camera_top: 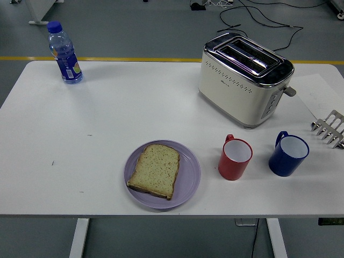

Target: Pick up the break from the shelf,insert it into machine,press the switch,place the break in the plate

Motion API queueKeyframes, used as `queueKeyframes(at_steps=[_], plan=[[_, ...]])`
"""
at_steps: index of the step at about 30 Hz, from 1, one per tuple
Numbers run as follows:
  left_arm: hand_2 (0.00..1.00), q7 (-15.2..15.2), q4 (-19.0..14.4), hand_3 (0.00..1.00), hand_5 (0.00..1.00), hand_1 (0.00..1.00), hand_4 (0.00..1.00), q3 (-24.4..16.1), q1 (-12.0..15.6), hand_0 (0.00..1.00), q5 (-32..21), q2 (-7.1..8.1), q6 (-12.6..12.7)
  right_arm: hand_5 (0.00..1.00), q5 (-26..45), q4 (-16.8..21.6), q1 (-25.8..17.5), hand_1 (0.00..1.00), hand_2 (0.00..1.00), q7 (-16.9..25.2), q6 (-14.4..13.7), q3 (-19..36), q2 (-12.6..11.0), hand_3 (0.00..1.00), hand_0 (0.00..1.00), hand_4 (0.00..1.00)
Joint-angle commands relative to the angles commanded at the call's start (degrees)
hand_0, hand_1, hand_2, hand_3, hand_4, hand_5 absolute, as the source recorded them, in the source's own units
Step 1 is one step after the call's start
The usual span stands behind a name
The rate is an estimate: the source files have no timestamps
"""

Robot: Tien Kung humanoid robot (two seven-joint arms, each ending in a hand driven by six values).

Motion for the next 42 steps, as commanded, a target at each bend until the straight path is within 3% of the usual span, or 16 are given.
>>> queueKeyframes(at_steps=[7,14,28,42], plan=[[0.603,0.19,0.0,0.623,0.998,0.576,0.326,-0.5,0.24,0.66,0.72,-0.17,-0.01,0.302,1.57,-7.99,-3.99,0.728,0.74,-1.93,1.28,3.08,0.4,0.682,0.785,0.502],[0.603,0.24,0.0,0.622,0.998,0.576,0.327,-0.88,0.55,0.659,1.23,-0.33,-0.02,0.305,2.24,-12.35,-7.43,0.726,0.737,-3.14,1.81,5.96,1.33,0.677,0.785,0.501],[0.604,0.41,0.0,0.619,0.998,0.575,0.321,-2.03,1.2,0.658,3.08,-0.45,-0.29,0.305,1.7,-15.4,-11.79,0.718,0.734,-3.91,2.02,8.49,2.6,0.662,0.774,0.493],[0.605,0.29,0.0,0.617,0.998,0.575,0.318,-1.67,0.96,0.658,2.64,-0.43,-0.26,0.306,1.25,-15.65,-13.57,0.708,0.723,-5.16,1.9,10.71,3.39,0.646,0.766,0.489]])
